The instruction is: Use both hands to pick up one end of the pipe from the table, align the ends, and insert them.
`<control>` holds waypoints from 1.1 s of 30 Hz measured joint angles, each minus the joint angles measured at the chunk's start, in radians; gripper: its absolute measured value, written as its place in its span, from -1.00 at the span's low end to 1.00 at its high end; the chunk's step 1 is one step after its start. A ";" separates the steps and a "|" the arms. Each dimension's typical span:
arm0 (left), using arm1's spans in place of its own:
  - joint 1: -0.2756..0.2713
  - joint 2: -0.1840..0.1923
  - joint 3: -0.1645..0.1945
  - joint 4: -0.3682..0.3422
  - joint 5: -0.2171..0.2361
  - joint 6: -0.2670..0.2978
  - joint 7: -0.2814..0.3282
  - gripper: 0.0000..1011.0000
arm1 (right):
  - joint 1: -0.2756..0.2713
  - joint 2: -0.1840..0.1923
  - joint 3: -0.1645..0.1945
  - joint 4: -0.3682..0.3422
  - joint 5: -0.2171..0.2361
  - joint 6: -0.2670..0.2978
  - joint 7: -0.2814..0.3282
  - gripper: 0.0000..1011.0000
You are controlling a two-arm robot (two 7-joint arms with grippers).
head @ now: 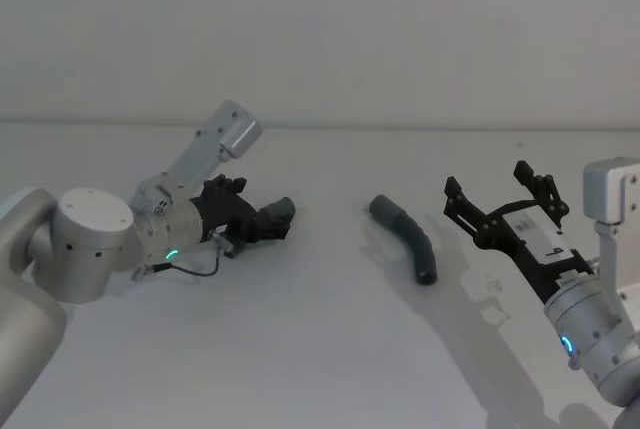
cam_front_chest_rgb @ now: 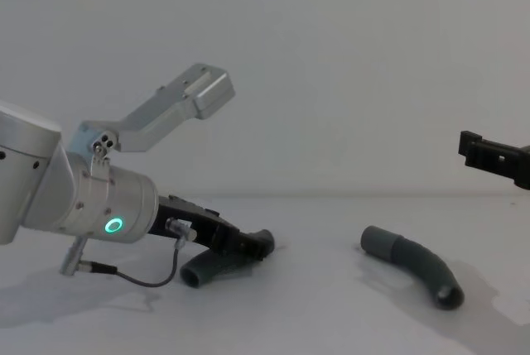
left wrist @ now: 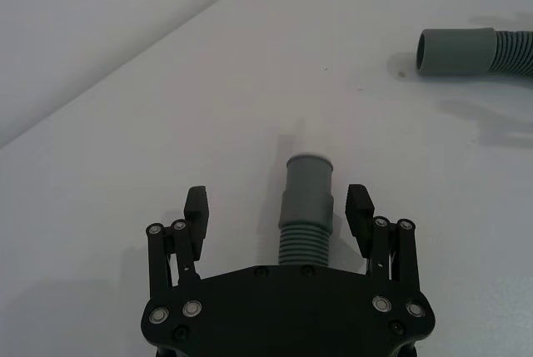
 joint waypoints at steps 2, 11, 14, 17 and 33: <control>-0.004 -0.002 0.001 0.006 -0.001 -0.002 -0.007 0.98 | 0.000 0.000 0.000 0.000 0.000 0.000 0.000 0.98; -0.025 -0.012 0.005 0.036 -0.004 0.003 -0.043 0.98 | 0.000 0.000 0.000 0.000 0.000 0.000 0.000 0.98; -0.030 -0.014 0.006 0.044 -0.004 0.014 -0.056 0.98 | 0.000 0.000 0.000 0.000 0.000 0.000 0.000 0.98; -0.034 -0.014 0.008 0.047 -0.005 0.021 -0.063 0.98 | 0.000 0.000 0.000 0.000 0.000 0.000 0.000 0.98; -0.045 -0.017 0.012 0.058 -0.005 0.058 -0.088 0.64 | 0.000 0.000 0.000 0.000 0.000 0.000 0.000 0.98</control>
